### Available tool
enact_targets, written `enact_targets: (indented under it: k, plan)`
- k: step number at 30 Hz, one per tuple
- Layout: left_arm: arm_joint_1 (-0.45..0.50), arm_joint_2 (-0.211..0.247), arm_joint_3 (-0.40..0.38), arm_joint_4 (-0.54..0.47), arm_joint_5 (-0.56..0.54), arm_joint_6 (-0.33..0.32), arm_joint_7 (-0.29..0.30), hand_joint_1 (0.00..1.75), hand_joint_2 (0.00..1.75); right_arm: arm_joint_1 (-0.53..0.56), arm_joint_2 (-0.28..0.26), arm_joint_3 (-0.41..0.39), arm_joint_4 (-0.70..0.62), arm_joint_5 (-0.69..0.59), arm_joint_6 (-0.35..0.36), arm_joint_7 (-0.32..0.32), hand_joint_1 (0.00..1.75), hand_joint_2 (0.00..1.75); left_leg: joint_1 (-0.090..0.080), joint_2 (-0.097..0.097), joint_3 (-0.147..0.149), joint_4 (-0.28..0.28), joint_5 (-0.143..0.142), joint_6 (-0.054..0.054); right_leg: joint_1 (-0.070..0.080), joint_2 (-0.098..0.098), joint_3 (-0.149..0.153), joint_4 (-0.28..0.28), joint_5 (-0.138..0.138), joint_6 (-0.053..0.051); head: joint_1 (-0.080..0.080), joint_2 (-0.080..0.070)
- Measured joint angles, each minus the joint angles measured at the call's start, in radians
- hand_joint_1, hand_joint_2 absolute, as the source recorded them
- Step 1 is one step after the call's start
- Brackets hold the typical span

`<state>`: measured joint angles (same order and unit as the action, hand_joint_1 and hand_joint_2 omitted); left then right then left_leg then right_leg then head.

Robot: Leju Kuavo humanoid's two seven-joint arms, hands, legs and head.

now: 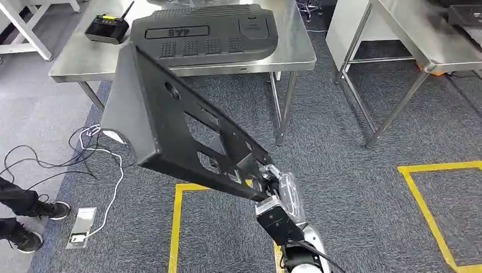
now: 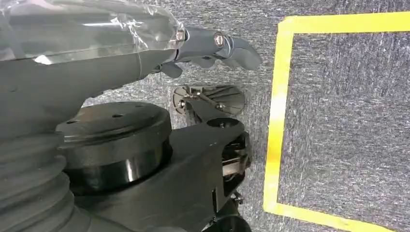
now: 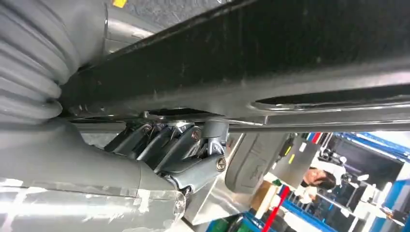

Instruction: Take the parts from the cabinet and place them on the table.

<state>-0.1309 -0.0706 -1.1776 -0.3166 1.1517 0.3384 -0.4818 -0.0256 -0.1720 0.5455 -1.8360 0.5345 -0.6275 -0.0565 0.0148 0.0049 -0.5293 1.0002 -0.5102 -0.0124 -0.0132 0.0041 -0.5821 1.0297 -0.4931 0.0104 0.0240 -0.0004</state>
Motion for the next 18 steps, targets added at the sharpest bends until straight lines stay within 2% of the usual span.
enact_targets:
  k: [3, 10, 12, 18]
  plan:
    - [0.001, 0.0, 0.0, 0.0, 0.0, 0.0, 0.0, 0.0, 1.75, 0.0, -0.001, 0.004, 0.0, -0.001, 0.003, 0.0, 1.75, 1.75, 0.0, 0.0, 0.0, 0.0, -0.001, -0.006, 0.0, 0.0, 0.0, 0.0, 0.0, 0.0, -0.001, 0.0]
    - [0.003, 0.0, 0.0, 0.0, 0.0, 0.0, 0.0, 0.0, 1.75, 0.0, -0.002, 0.009, 0.0, -0.002, 0.006, 0.0, 1.75, 1.75, -0.003, 0.0, 0.0, 0.002, -0.002, -0.007, 0.0, 0.0, 0.003, -0.001, 0.0, 0.0, -0.001, 0.0]
    - [0.004, 0.0, 0.0, 0.0, 0.0, 0.0, 0.0, 0.0, 1.75, 0.0, -0.002, 0.009, 0.0, -0.001, 0.006, 0.0, 1.75, 1.75, -0.006, -0.002, -0.001, 0.009, -0.006, -0.002, -0.006, -0.001, 0.004, -0.004, 0.001, 0.003, -0.002, 0.0]
    - [0.004, 0.0, -0.001, 0.0, 0.0, 0.0, 0.0, 0.0, 1.75, 0.0, -0.002, 0.01, 0.0, -0.001, 0.007, 0.001, 1.75, 1.75, -0.009, -0.001, -0.007, 0.018, -0.01, 0.008, -0.009, -0.001, 0.007, -0.007, 0.004, 0.013, -0.005, 0.0]
